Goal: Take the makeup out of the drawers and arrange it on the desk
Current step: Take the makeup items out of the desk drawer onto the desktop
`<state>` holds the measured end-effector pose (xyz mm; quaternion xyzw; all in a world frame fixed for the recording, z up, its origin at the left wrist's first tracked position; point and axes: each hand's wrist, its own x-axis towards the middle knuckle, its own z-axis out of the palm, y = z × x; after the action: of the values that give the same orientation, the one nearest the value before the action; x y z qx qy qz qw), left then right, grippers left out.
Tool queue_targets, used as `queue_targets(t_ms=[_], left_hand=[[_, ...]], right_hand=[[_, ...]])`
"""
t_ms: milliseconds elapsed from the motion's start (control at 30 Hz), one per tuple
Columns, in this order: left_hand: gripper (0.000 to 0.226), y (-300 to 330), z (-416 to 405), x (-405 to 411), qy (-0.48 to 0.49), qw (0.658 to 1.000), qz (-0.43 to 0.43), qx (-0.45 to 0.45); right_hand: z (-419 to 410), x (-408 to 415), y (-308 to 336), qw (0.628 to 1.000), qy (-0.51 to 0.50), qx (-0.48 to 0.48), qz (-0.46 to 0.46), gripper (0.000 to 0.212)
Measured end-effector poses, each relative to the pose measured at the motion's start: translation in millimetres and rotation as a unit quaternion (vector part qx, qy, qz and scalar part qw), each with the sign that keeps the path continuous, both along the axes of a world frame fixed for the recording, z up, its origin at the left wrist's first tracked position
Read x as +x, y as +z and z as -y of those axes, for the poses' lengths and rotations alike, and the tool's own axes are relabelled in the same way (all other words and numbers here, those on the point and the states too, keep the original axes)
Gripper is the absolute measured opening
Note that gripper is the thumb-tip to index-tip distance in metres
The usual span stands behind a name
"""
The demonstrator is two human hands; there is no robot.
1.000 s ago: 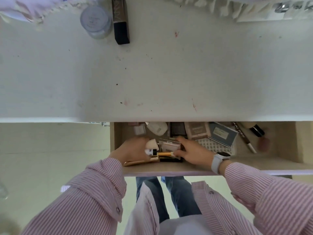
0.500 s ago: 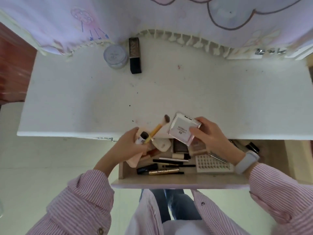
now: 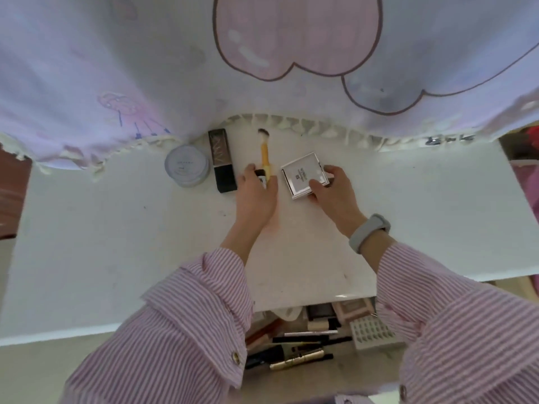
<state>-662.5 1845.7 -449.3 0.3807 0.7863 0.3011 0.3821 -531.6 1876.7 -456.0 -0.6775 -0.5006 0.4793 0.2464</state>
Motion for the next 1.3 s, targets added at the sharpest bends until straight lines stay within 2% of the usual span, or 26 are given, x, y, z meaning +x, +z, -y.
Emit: queue_targets(t_ms=[167, 300, 367, 467, 567, 633, 767, 867, 1000, 1100, 1200, 1300], left_hand=[[0.05, -7.6, -31.7, -3.3, -0.003, 0.999, -0.048, 0.005], [0.048, -10.8, -41.8, -8.2, 0.058, 0.997, -0.054, 0.009], [0.056, -10.1, -42.6, -6.7, 0.055, 0.997, -0.053, 0.013], [0.072, -8.3, -39.5, -4.1, -0.007, 0.993, -0.121, 0.004], [0.063, -11.2, -30.9, -4.7, -0.098, 0.971, -0.219, 0.003], [0.055, -15.5, -23.8, -6.2, -0.181, 0.945, -0.273, 0.016], [0.056, -25.0, -13.2, -10.8, -0.293, 0.904, -0.311, -0.013], [0.06, -29.5, -11.6, -15.2, -0.317, 0.886, -0.338, -0.027], [0.059, -25.9, -6.4, -15.9, -0.314, 0.882, -0.35, -0.017], [0.057, -22.7, 12.6, -9.6, -0.287, 0.89, -0.351, 0.041], [0.054, -19.8, 49.3, 2.3, -0.244, 0.911, -0.308, 0.128], [0.039, -20.0, 104.9, 17.7, -0.25, 0.902, -0.284, 0.21]], right_hand=[[-24.8, -13.8, -6.4, 0.996, -0.005, 0.019, 0.085, 0.031], [-33.5, -15.2, -12.3, 0.989, -0.009, 0.041, 0.138, 0.034], [-32.3, -13.9, -11.2, 0.985, 0.009, 0.049, 0.163, 0.039], [-25.1, -12.4, -5.4, 0.965, 0.062, 0.085, 0.241, 0.042], [-17.3, -8.7, -11.5, 0.913, 0.175, 0.212, 0.301, 0.041], [-14.3, -5.6, -19.1, 0.89, 0.234, 0.237, 0.311, 0.04], [-7.7, -7.0, -23.4, 0.884, 0.273, 0.222, 0.307, 0.05], [-3.1, -5.7, -25.2, 0.879, 0.295, 0.228, 0.298, 0.052], [3.8, 1.6, -25.0, 0.896, 0.29, 0.22, 0.256, 0.05], [20.8, 12.4, -18.9, 0.903, 0.272, 0.247, 0.222, 0.051], [52.7, 32.6, -8.7, 0.911, 0.24, 0.288, 0.173, 0.043], [100.7, 62.8, -4.8, 0.92, 0.231, 0.296, 0.111, 0.034]])
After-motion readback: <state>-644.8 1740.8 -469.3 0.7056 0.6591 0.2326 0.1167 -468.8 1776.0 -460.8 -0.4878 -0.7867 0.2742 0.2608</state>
